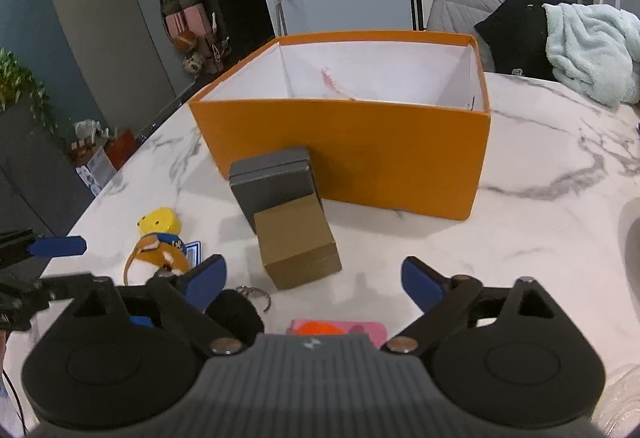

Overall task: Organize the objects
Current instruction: 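Move both tools back toward the remaining toys on the table, then grasp the picture card box with the left tool while the right tool grasps the orange knitted ball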

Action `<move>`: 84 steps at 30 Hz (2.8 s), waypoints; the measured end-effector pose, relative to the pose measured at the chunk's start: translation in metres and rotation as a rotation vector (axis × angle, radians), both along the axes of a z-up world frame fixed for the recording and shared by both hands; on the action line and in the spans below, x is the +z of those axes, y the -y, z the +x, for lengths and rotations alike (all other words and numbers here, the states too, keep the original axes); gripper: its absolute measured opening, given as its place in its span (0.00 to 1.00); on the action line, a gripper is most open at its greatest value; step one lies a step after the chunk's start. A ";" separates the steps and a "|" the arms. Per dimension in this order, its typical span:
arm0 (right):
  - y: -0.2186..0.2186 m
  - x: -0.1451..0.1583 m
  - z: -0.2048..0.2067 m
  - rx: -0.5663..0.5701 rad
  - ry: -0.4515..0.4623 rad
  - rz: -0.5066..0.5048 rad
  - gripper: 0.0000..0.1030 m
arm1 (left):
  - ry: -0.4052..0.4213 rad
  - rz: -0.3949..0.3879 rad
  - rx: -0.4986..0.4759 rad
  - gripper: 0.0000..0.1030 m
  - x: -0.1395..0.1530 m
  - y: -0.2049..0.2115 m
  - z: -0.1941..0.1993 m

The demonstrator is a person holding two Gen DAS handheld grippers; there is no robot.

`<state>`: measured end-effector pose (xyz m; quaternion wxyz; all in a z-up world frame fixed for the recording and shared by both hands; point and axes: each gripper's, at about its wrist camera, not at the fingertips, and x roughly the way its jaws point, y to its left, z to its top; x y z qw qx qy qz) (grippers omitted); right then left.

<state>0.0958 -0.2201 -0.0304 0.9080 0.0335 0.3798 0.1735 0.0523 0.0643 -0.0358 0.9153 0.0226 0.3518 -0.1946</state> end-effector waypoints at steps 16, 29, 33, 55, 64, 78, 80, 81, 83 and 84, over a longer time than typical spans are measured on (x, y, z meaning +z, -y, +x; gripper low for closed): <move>0.009 0.001 0.007 -0.012 -0.007 -0.010 0.93 | -0.009 0.217 -0.391 0.85 -0.040 0.000 -0.009; 0.004 -0.009 0.014 0.007 -0.033 -0.034 0.93 | -0.122 0.333 -0.573 0.91 -0.060 0.021 0.009; 0.003 -0.012 0.016 0.006 -0.043 -0.042 0.93 | -0.145 0.299 -0.546 0.92 -0.061 0.023 0.012; 0.002 -0.018 0.017 0.053 -0.237 -0.089 0.57 | -0.166 0.182 -0.039 0.77 -0.058 -0.024 -0.052; -0.004 -0.033 0.014 0.082 -0.307 -0.097 0.46 | -0.131 0.163 0.011 0.82 -0.060 -0.021 -0.051; -0.004 -0.032 0.014 0.112 -0.324 -0.118 0.51 | -0.073 0.146 0.013 0.81 -0.065 -0.011 -0.046; -0.004 -0.031 0.013 0.120 -0.327 -0.119 0.51 | -0.080 0.149 0.013 0.85 -0.065 -0.010 -0.045; -0.004 -0.029 0.013 0.125 -0.323 -0.122 0.51 | -0.085 0.150 0.016 0.87 -0.065 -0.009 -0.044; -0.004 -0.027 0.012 0.132 -0.318 -0.129 0.51 | -0.091 0.156 0.022 0.90 -0.065 -0.008 -0.043; -0.004 -0.026 0.011 0.134 -0.316 -0.133 0.51 | -0.093 0.156 0.025 0.91 -0.065 -0.007 -0.042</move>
